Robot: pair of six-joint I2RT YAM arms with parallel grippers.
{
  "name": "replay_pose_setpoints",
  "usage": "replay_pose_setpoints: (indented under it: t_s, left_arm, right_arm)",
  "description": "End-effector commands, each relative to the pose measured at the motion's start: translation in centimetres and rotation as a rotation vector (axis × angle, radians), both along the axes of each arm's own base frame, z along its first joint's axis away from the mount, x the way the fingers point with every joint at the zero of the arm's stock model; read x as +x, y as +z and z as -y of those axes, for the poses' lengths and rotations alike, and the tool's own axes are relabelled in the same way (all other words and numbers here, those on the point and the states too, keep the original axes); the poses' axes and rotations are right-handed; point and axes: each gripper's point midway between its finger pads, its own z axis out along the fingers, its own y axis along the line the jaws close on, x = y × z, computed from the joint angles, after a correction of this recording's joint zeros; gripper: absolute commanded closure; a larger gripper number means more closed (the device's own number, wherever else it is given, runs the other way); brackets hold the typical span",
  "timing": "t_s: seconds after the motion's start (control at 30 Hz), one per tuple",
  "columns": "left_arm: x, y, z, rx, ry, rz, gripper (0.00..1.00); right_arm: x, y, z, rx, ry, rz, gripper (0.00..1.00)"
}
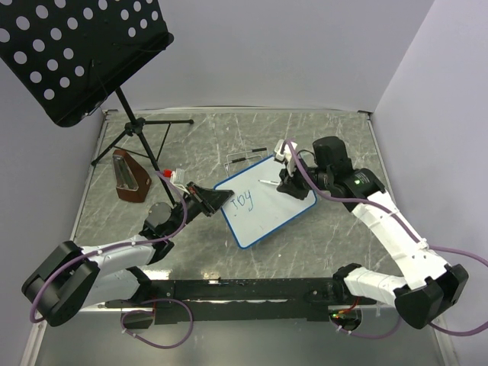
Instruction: Write a sentence on the whiteboard
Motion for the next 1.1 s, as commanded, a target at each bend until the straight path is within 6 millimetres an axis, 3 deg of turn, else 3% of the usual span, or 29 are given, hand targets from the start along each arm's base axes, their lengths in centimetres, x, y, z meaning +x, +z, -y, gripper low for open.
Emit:
replay_pose_setpoints:
  t_s: [0.0,0.53,0.73,0.97,1.07]
  left_arm:
    - [-0.8,7.4,-0.3,-0.180,-0.026,0.163,0.99]
    - [-1.0,7.5,-0.5,-0.197,-0.029,0.169,0.99]
    - [-1.0,7.6,-0.7,-0.205,-0.016,0.168,0.99]
    - [-0.7,7.4,-0.8,-0.203,-0.004,0.158,0.99]
    - [-0.7,7.4,-0.9,-0.205,-0.004,0.158,0.99]
  right_arm:
    - [0.5,0.2,-1.1,0.001,0.003,0.017,1.00]
    - [1.5,-1.8,-1.2,-0.068,-0.051,-0.003,1.00]
    - [0.9,-2.2,-1.0,-0.101,-0.030,-0.037,1.00]
    - [-0.5,-0.4,-1.5,-0.032,0.040,0.008,1.00]
    - [-1.1,-1.0,-1.6,-0.040,0.064,-0.013,1.00]
